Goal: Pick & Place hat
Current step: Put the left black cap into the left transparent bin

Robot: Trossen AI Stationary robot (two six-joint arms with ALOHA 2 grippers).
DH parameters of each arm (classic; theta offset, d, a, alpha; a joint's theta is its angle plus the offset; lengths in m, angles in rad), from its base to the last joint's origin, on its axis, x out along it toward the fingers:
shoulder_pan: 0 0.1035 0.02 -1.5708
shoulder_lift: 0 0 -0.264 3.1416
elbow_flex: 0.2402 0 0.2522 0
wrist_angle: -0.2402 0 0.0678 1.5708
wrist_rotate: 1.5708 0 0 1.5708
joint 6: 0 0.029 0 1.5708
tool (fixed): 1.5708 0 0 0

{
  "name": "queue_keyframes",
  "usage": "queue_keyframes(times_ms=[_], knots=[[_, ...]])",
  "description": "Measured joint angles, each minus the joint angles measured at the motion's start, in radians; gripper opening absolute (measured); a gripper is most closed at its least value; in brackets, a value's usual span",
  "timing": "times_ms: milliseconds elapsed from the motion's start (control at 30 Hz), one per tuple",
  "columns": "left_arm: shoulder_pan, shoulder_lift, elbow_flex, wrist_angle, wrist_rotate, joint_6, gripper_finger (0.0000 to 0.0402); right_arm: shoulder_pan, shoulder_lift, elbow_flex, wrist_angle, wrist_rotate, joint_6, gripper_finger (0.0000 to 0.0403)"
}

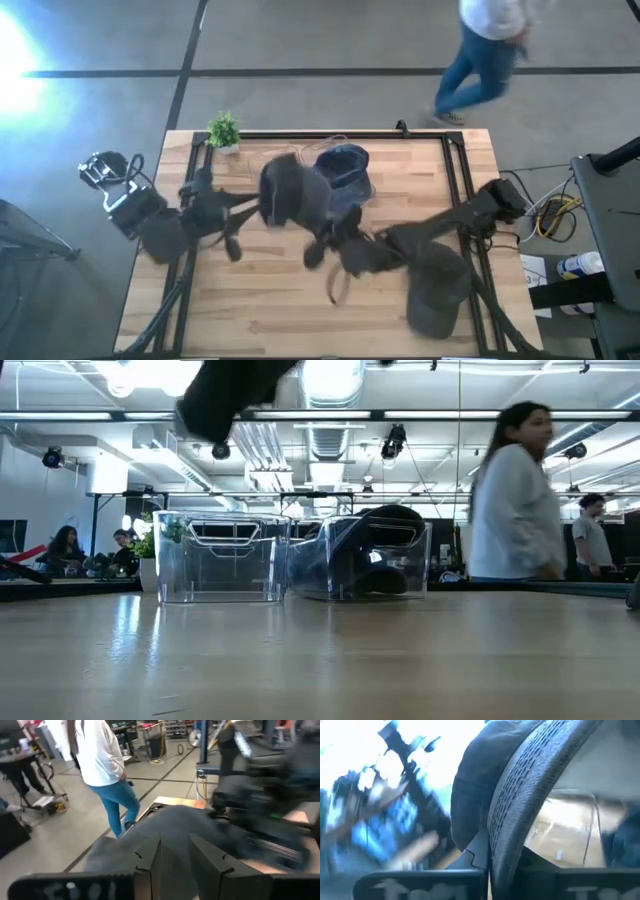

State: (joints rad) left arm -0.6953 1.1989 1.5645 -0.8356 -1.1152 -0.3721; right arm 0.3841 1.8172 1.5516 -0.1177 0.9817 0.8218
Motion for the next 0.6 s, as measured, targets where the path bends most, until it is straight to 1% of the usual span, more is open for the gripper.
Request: queue_keyframes(times_ms=[67,167,267,300,367,433,500,600], knots=[[-0.05,-0.008,-0.018,-0.044,-0.025,-0.042,0.009,-0.044,0.025,-0.001,0.035,0.037,0.139,0.0013],[-0.104,-0.007,-0.061,-0.129,-0.029,-0.152,0.009,-0.114,0.067,-0.001,0.095,0.047,0.261,0.0013],[-0.138,-0.002,-0.131,-0.2,-0.028,-0.285,0.009,-0.186,0.132,-0.001,0.21,0.044,0.283,0.0013],[-0.147,-0.003,-0.159,-0.219,-0.027,-0.334,0.009,-0.208,0.155,0.0,0.248,0.029,0.283,0.0013],[-0.162,-0.006,-0.214,-0.254,-0.025,-0.429,0.009,-0.249,0.21,0.032,0.27,-0.016,0.286,0.0013],[-0.171,-0.006,-0.265,-0.292,-0.017,-0.522,0.009,-0.275,0.263,0.088,0.227,-0.037,0.303,0.0013],[-0.179,-0.007,-0.305,-0.322,0.002,-0.613,0.009,-0.289,0.317,0.156,0.14,-0.042,0.335,0.0013],[-0.192,-0.013,-0.346,-0.354,0.01,-0.71,0.009,-0.297,0.396,0.274,-0.066,-0.043,0.365,0.0013]])
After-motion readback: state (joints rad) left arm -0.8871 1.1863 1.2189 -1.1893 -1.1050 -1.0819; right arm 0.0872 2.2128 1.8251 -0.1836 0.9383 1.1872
